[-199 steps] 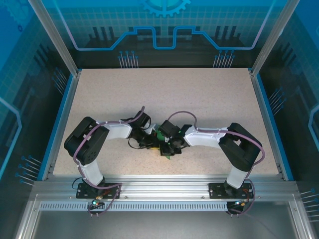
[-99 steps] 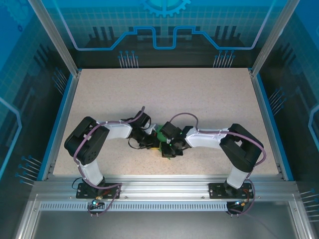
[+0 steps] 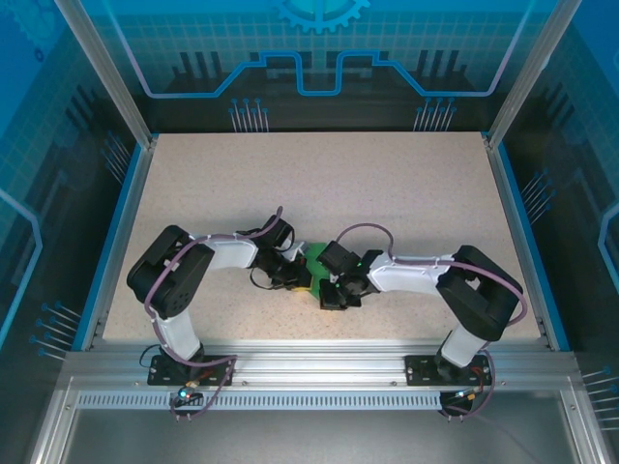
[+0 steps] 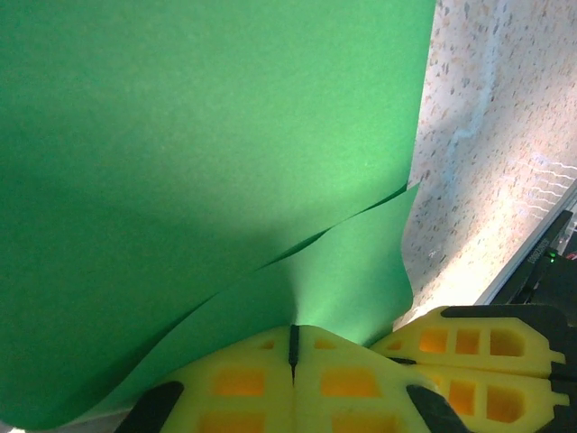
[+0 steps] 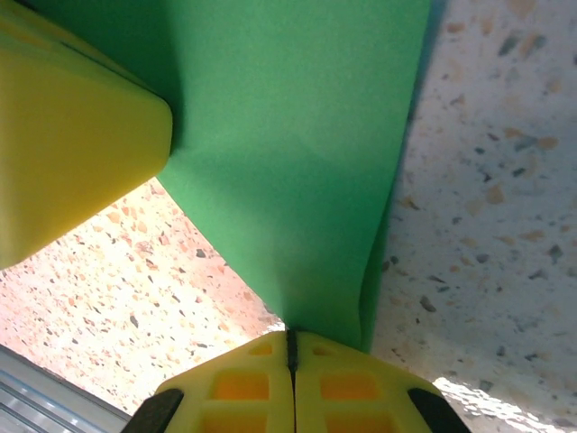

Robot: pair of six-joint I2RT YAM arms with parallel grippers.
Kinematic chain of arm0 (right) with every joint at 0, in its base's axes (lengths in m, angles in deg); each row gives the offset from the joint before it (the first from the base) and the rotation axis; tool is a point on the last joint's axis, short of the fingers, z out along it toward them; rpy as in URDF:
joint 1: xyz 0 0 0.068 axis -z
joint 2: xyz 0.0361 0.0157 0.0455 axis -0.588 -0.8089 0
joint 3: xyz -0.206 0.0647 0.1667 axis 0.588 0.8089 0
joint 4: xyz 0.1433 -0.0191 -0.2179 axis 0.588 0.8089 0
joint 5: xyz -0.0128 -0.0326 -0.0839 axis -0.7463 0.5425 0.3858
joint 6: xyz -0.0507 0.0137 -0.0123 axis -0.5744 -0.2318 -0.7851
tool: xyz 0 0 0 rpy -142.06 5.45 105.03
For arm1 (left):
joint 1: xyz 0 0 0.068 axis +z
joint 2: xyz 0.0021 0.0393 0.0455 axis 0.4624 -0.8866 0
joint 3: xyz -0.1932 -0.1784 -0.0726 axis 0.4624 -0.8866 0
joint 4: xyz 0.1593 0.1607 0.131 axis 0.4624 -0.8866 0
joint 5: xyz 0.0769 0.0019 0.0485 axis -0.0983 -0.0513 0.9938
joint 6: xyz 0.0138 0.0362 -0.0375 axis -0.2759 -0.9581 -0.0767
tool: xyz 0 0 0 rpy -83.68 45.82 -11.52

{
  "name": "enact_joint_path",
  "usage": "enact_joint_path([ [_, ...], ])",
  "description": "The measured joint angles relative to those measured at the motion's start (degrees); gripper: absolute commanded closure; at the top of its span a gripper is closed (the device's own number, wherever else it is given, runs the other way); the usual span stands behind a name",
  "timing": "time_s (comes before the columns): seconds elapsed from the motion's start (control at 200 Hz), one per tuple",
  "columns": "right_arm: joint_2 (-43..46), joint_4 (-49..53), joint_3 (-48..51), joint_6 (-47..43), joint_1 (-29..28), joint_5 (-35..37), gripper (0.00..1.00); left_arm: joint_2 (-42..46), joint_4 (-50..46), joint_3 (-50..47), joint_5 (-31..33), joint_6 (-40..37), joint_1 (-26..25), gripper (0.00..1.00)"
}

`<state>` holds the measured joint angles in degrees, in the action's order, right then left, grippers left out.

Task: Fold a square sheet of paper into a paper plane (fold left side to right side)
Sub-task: Third fold the triangle at the center of the table.

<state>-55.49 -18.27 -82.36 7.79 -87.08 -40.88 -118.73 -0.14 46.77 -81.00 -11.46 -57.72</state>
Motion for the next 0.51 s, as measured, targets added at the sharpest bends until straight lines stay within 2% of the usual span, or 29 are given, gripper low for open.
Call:
enact_joint_path([
  [0.505,3.9,1.8,3.5,0.8,0.0,0.0,0.94,-0.1,0.0,0.1,-0.1,0.0,-0.1,0.95],
])
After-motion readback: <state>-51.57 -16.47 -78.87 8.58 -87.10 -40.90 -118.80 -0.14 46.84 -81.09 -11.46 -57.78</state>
